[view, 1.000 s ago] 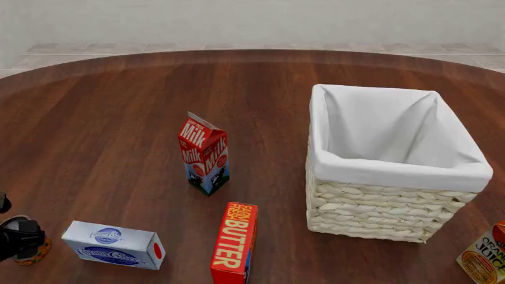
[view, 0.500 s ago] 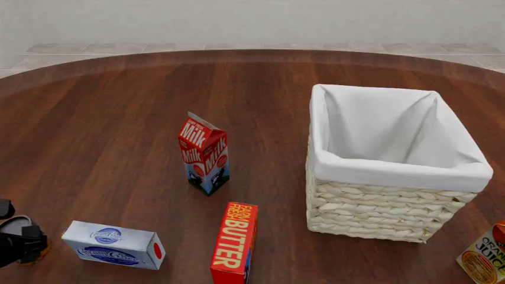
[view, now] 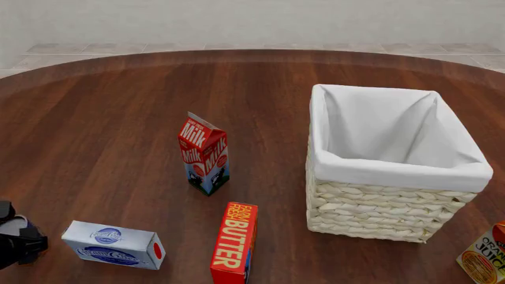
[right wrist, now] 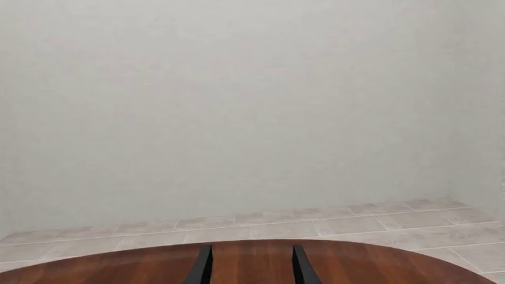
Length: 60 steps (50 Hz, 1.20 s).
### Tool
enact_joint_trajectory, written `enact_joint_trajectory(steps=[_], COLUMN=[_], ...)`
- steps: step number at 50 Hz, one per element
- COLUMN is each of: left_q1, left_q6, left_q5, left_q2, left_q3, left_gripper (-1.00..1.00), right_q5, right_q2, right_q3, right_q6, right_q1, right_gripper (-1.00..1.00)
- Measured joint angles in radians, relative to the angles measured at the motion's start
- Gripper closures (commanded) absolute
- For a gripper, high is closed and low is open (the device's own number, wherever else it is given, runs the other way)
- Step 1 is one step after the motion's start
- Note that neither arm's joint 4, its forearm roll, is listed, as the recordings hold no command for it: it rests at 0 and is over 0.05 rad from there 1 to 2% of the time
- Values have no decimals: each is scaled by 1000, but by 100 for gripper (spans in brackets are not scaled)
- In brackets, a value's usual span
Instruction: Pick up the alphabet soup and the tomato sauce, and put them in the basket.
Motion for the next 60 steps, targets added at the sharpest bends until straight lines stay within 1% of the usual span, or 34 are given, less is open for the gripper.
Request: enact_joint_trajectory(steps=[9, 20, 32, 46, 60], left_q1=[2, 4, -1, -20, -65], left_q6=[0, -2, -9, -13, -40], left_q5=[9, 48, 145, 224, 322], left_q2=[-6, -42, -131, -199, -278], left_q3=[-3, -17, -53, -91, -142], left_gripper=[100, 100, 100, 100, 100], right_q5=[1, 2, -3, -2, 0], right_q2=[-1, -3, -1, 1, 2], right_q3=[-1, -1, 1, -1, -3], right_q6=[0, 1, 2, 5, 5], right_q1=[-2, -3, -6, -11, -16], right_gripper=[-100, -100, -100, -100, -100])
